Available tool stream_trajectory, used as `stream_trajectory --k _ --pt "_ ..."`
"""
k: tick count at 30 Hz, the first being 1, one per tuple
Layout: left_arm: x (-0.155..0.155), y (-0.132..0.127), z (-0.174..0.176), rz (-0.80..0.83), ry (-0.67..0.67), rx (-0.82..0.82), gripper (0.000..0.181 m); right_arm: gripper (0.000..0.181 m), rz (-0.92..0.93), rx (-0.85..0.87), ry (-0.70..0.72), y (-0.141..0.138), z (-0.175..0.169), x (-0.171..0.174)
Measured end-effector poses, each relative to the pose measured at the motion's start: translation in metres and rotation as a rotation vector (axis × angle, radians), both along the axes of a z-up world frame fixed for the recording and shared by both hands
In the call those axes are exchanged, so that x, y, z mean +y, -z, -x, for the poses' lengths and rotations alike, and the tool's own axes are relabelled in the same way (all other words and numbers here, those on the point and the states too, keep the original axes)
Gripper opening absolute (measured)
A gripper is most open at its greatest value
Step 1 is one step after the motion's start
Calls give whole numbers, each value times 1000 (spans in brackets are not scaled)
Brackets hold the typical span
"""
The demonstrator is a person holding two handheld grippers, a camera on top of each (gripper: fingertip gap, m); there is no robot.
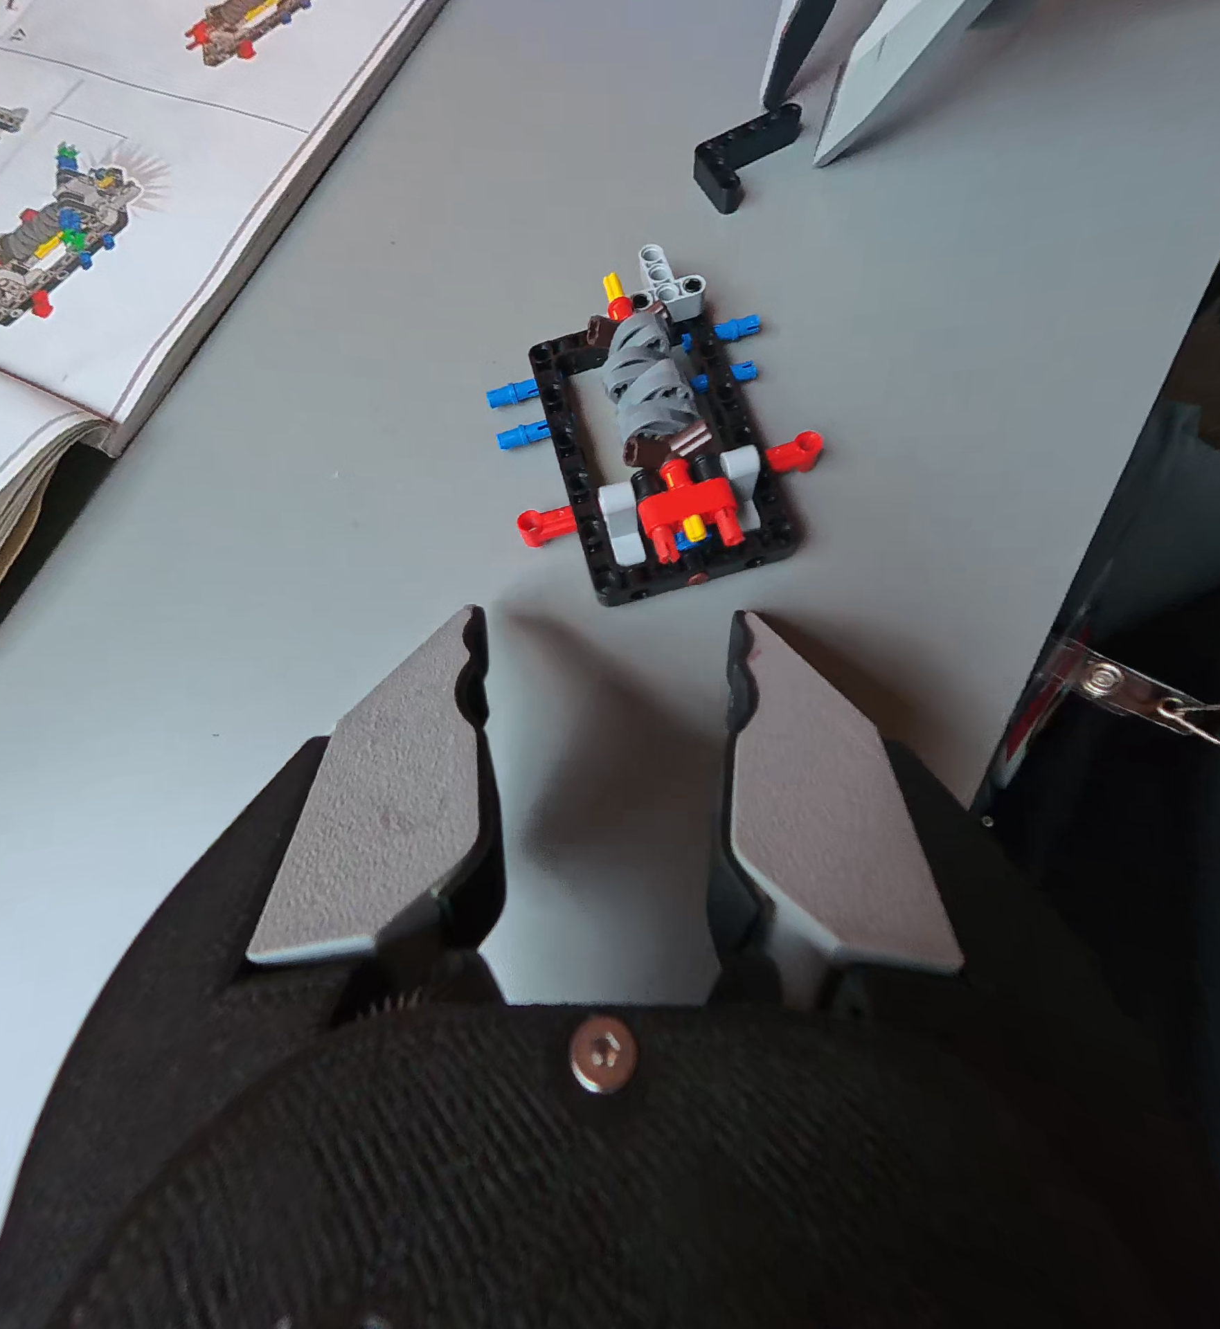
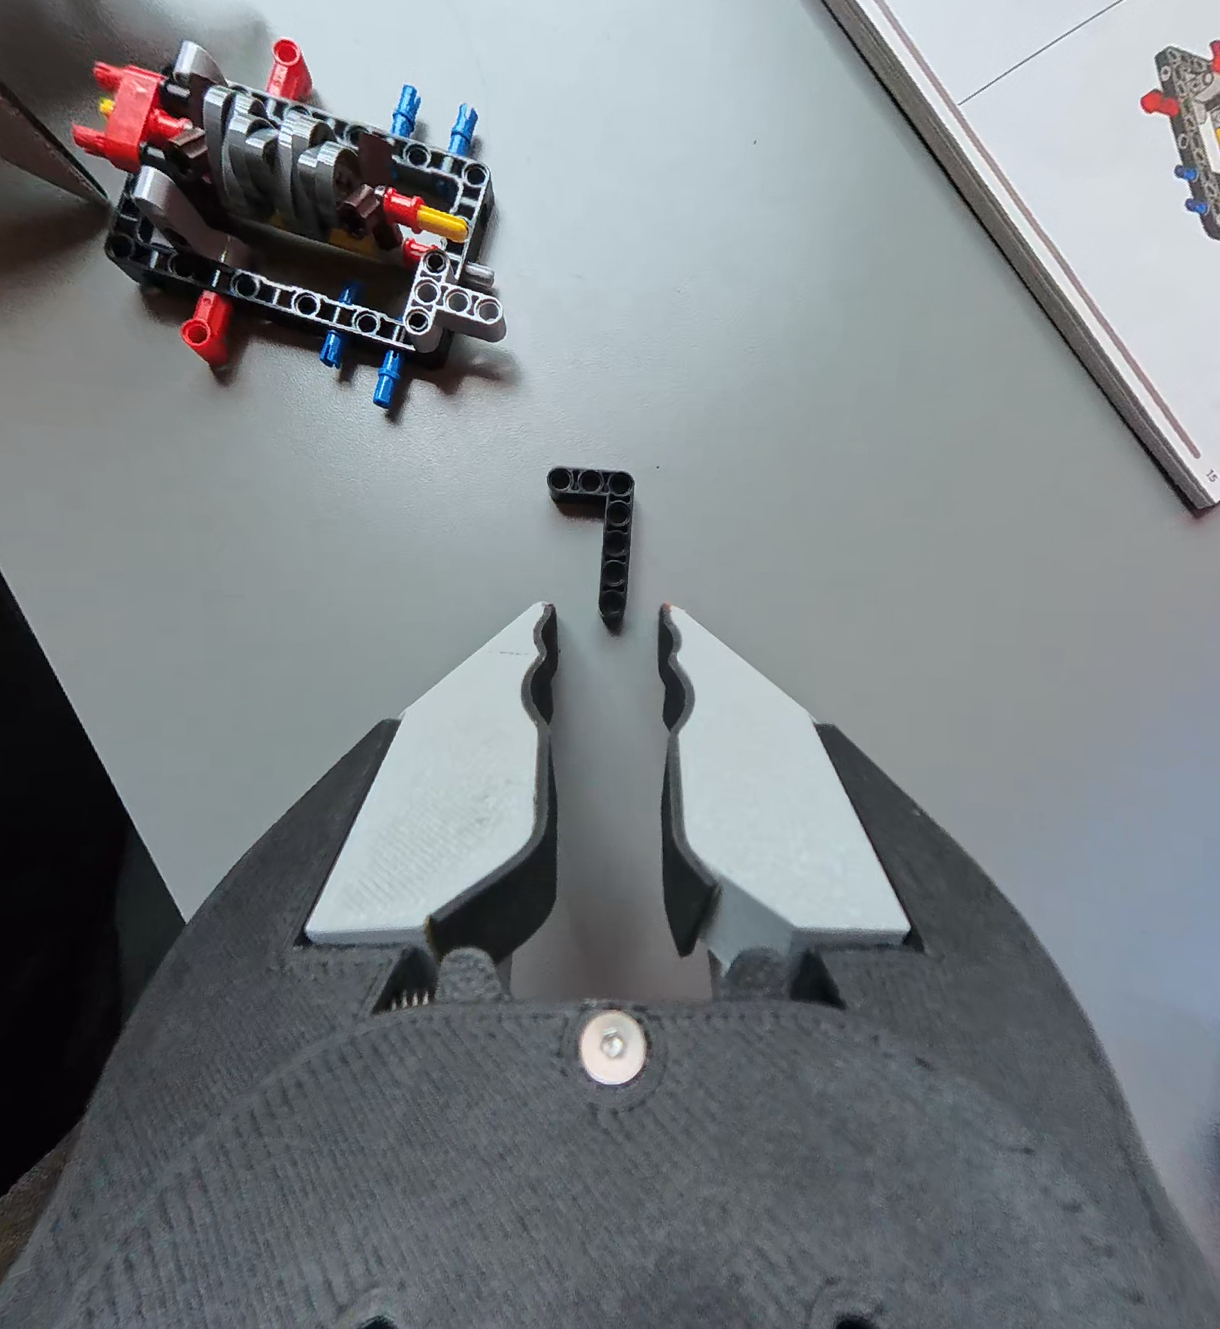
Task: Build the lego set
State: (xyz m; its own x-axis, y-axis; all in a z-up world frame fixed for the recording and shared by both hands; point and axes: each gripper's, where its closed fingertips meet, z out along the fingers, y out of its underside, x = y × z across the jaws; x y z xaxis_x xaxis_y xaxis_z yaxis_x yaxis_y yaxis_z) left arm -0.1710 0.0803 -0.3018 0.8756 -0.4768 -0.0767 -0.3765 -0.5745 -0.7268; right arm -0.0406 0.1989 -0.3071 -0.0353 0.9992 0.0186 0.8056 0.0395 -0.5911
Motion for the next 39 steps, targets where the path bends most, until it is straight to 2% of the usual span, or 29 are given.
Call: stream_trajectory --k 3,9,24,31,33,35,38,39 --pt "1 0 5 -7 -1 6 67 27 14 15 -4 0 -1 0" --pt "0 -3 4 -51 20 57 58 34 20 54 -40 -1 0 -2" --pt "-1 -1 4 -16 27 11 56 36 21 165 -105 -1 3 0" --pt "-6 -1 -4 -15 83 10 55 34 -65 127 -43 -8 -8 17" --pt "-10 -1 -11 -13 121 7 58 34 -72 158 -92 -24 -7 8" --pt "-9 0 -17 -7 134 5 62 34 -112 171 -206 -39 0 -11" --pt "-3 0 -19 1 101 -2 64 42 -261 184 -389 -46 22 -38" --pt "-1 1 -18 10 89 -12 64 39 -314 182 -459 -44 31 -46"
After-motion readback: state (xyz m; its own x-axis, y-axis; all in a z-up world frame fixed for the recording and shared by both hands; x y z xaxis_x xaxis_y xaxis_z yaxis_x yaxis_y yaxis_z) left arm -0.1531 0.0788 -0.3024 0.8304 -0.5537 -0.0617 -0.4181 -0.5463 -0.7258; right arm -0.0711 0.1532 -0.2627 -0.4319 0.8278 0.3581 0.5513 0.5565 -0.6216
